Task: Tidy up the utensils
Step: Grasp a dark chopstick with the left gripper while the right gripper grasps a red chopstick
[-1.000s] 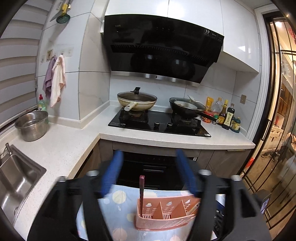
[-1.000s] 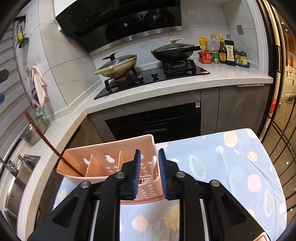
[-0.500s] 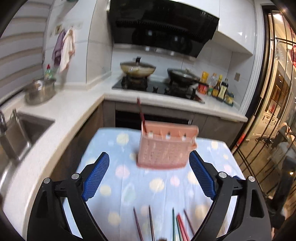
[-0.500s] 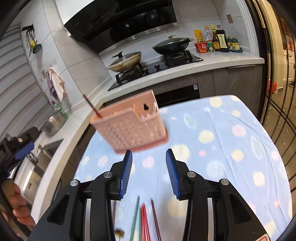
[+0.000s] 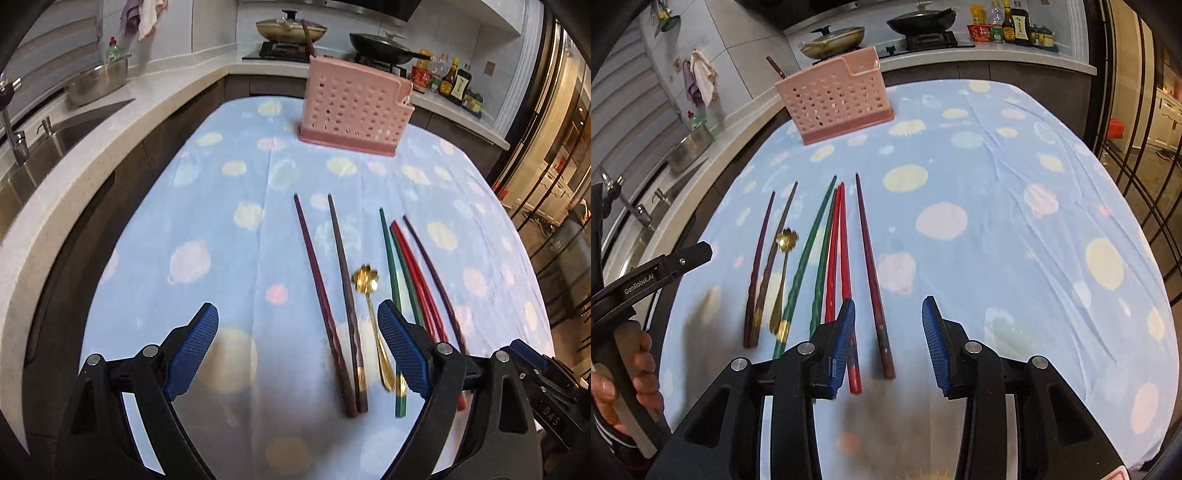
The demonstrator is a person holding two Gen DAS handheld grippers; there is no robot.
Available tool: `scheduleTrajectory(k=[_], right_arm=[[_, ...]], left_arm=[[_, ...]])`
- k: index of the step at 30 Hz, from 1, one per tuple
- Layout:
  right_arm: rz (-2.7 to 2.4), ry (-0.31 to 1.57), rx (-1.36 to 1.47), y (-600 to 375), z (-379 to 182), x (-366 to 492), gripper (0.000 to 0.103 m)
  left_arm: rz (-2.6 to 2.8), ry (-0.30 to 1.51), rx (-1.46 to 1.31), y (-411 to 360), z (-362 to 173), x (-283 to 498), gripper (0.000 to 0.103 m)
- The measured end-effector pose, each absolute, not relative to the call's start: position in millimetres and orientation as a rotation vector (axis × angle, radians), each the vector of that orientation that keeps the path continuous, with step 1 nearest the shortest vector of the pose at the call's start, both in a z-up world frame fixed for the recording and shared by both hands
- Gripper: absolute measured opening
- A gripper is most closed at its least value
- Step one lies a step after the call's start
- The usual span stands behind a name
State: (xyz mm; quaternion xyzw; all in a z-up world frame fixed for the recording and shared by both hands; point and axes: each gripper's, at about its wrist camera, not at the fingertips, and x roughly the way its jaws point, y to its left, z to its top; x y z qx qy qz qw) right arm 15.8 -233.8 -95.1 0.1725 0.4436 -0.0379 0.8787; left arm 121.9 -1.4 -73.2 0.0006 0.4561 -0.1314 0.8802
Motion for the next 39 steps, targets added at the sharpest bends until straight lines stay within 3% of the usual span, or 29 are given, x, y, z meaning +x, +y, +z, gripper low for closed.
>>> scheduleTrajectory(k=[11, 18, 27, 30, 35, 39], right_arm=[[-0.101, 0.955, 0.321, -229, -118, 7, 0.036], [-0.086, 0.974, 0.312, -223, -126, 8, 0.033], [-0.092, 0.972, 0.286, -220, -127, 9, 0.033], [-0.102, 0.969, 0.276, -220, -127, 9, 0.026], [-0.117, 0.965, 0.279, -225, -128, 7, 0.013], [-0.113, 0.961, 0.292, -227, -127, 6, 0.009]], left_arm=[[-0.265, 1.007, 0.066, -10, -107, 91, 0.084], [-0.237, 1.001, 0.115, -13, -115, 96, 0.073], [-0.233, 1.018, 0.134, -20, -128, 102, 0.072], [-0.232, 1.012, 0.142, -21, -128, 100, 0.07], [-0.245, 0.998, 0.151, -19, -124, 96, 0.047], [-0.26, 1.003, 0.146, -18, -122, 93, 0.024]])
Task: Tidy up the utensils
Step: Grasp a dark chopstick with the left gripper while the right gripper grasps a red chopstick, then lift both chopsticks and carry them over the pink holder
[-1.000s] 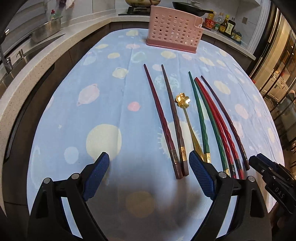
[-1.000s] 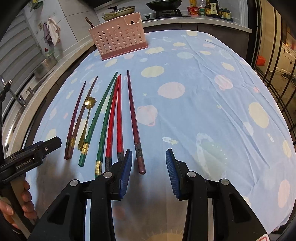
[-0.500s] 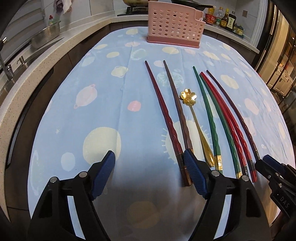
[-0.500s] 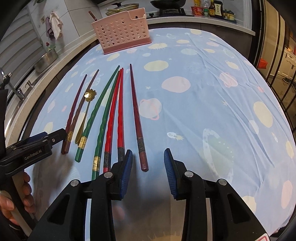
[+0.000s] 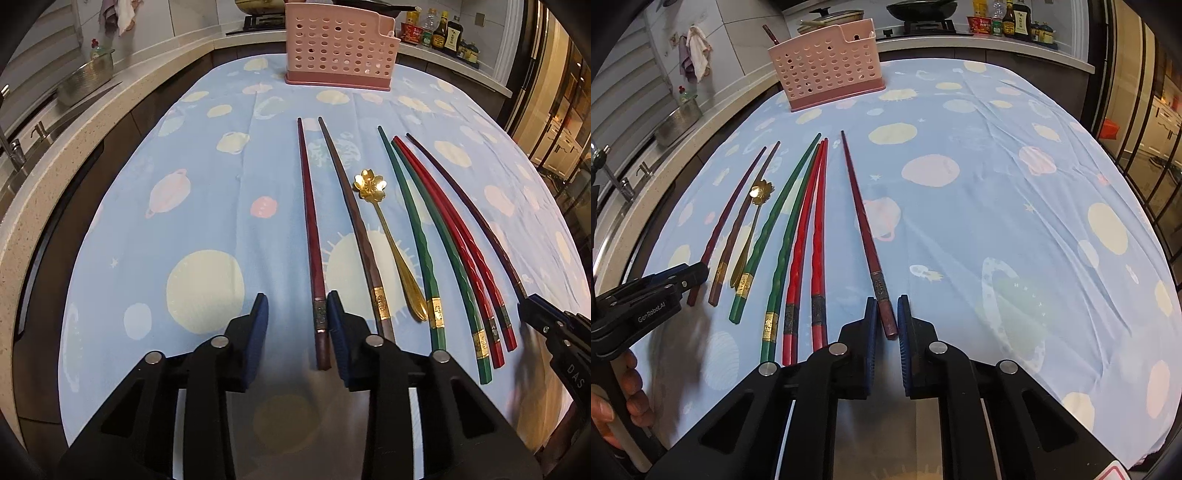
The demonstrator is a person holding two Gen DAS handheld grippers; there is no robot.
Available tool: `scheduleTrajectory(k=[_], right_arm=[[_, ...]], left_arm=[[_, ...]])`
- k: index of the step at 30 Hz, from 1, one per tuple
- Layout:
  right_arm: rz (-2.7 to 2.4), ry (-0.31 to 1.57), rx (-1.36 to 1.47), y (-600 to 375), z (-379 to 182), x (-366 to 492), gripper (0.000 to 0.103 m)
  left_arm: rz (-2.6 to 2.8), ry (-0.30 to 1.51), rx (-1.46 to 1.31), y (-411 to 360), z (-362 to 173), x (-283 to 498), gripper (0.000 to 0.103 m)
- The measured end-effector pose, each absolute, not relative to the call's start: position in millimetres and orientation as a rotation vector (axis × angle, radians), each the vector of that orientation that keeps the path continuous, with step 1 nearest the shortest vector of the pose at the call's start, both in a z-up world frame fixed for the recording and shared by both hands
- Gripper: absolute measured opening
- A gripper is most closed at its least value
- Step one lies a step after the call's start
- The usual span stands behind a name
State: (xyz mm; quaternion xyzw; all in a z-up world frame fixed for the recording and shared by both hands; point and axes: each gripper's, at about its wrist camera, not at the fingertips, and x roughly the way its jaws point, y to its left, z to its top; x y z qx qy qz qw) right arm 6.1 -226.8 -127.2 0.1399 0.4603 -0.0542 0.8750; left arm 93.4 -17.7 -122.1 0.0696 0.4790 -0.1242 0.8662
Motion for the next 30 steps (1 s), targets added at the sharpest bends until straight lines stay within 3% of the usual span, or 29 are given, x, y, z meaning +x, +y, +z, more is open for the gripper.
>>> scheduleTrajectory(k=[1, 4, 30], right_arm=[[-0.11, 0.959, 0.295, -227, -126, 6, 0.009], [-0.105, 0.948, 0.295, -225, -122, 3, 0.007], [-0.05, 0.586, 0.353, -254, 18, 30, 0.007]], left_arm=[[-0.262, 1.008, 0.138, -16, -122, 93, 0.014], [-0.274, 1.031, 0.098, -10, -119, 95, 0.007], [-0.331, 0.811, 0.018, -18, 15, 126, 0.007]])
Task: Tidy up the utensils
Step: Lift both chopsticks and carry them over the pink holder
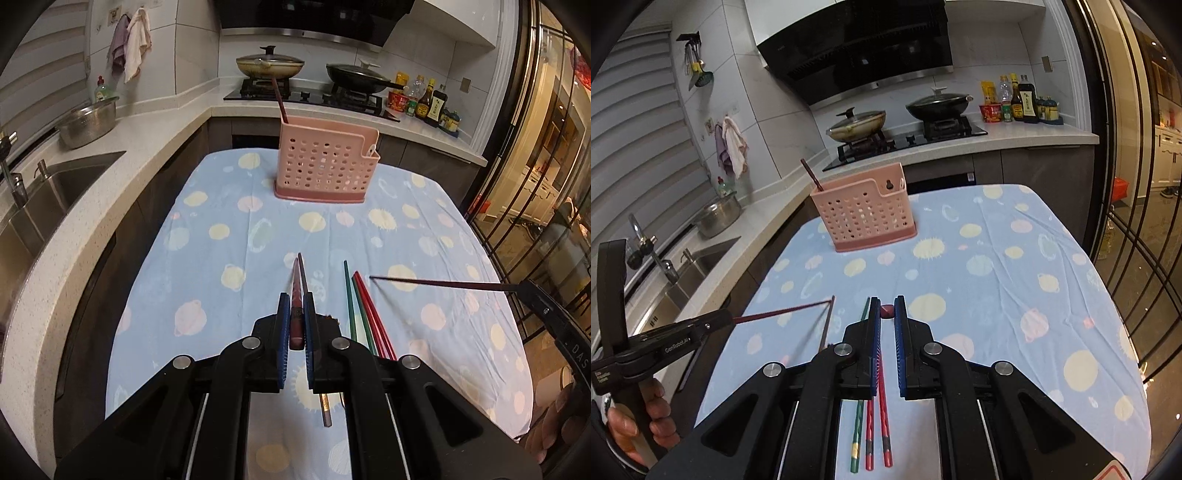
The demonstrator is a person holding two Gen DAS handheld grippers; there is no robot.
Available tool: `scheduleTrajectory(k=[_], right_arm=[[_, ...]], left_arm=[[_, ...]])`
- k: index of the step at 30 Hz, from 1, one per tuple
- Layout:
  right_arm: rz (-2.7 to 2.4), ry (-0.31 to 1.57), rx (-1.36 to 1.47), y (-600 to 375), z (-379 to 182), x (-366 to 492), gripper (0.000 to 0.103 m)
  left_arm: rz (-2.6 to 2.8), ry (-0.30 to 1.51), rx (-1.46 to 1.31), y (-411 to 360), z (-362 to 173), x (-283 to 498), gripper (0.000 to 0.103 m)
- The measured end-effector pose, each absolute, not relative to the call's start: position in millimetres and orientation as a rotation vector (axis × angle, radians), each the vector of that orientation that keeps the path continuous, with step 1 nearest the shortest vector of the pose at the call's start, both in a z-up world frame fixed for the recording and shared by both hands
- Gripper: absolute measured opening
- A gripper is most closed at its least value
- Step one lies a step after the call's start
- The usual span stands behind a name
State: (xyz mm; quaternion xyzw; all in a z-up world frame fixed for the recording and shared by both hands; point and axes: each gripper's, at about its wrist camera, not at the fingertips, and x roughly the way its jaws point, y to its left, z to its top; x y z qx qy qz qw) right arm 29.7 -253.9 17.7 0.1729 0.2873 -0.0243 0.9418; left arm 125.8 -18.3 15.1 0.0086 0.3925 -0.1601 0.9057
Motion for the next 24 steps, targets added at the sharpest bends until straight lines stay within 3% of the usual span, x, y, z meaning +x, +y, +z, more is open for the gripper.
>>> scheduleTrajectory(k=[24], right_arm=[[-0.079, 0.358, 0.336, -281, 95, 125, 0.007]], left_arm=[[-0.368, 0.575, -0.037, -46, 124, 223, 0.007]])
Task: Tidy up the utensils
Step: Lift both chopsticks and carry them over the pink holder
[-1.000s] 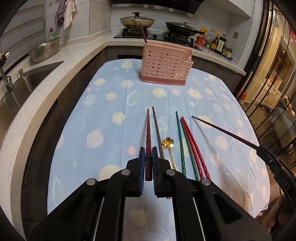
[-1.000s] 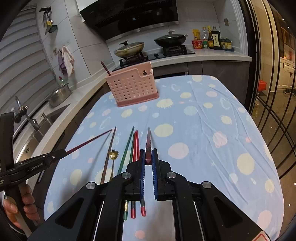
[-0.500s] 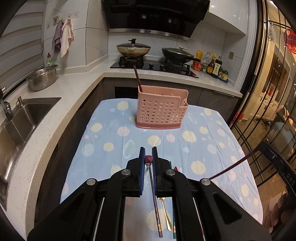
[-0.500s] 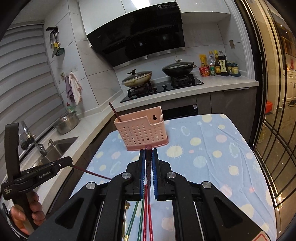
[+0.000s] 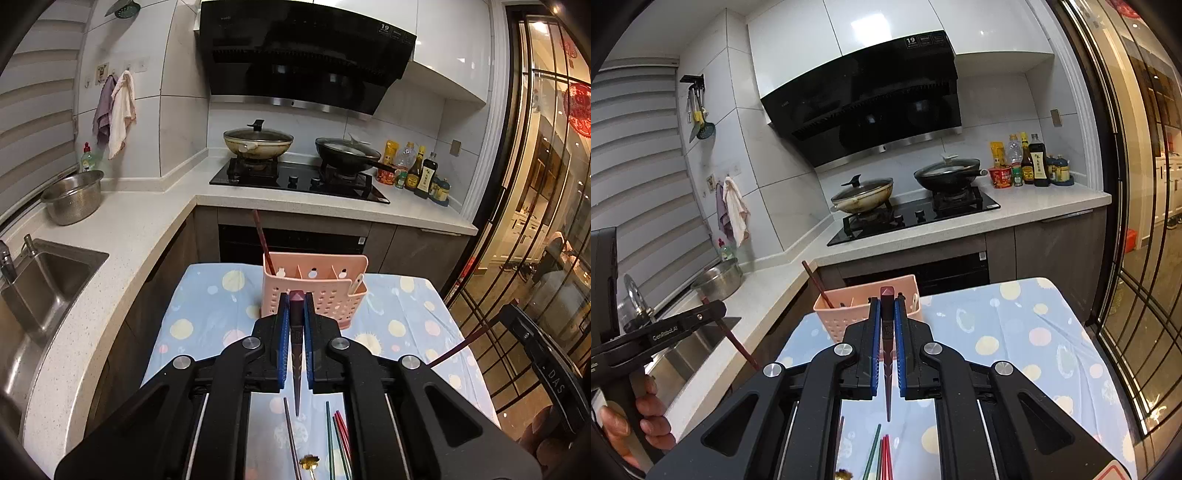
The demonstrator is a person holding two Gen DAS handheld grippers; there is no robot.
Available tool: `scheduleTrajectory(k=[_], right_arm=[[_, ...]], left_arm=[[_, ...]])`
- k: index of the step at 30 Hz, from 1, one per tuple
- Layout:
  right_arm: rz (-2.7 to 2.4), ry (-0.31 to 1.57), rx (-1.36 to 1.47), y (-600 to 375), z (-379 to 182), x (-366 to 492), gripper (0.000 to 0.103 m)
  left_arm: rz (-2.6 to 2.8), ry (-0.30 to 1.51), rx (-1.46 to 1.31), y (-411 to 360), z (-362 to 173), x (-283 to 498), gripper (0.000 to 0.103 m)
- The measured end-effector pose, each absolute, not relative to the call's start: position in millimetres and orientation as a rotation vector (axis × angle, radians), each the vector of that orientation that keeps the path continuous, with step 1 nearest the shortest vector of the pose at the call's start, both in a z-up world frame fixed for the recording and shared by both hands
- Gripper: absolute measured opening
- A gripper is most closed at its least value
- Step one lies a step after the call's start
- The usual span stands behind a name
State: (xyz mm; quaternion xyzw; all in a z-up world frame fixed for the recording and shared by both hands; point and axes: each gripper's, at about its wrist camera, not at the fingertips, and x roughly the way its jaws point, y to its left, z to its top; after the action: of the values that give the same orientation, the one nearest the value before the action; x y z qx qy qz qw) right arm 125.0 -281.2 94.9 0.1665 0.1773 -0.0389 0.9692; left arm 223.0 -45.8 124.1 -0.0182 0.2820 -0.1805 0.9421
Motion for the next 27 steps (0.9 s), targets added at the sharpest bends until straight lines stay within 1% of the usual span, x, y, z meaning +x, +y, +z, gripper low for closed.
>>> scheduleTrajectory(k=[8, 15, 20, 27], right_arm=[[-0.113, 0.256, 0.331, -293, 116, 165, 0.007], [-0.16, 0.184, 0.318, -306, 135, 206, 0.007], [-0.172, 0.162, 0.345, -316, 130, 233, 0.007], [-0.157, 0.203, 0.35, -314, 112, 269, 0.007]], left_arm=[[-0.37, 0.486, -0.034, -59, 152, 260, 0.007], [-0.357, 0.385, -0.049, -66, 187, 290, 0.007], [-0.349, 0.324, -0.059, -76, 200, 311, 0.007], [-0.322, 0.284, -0.026, -94, 192, 337, 0.007]])
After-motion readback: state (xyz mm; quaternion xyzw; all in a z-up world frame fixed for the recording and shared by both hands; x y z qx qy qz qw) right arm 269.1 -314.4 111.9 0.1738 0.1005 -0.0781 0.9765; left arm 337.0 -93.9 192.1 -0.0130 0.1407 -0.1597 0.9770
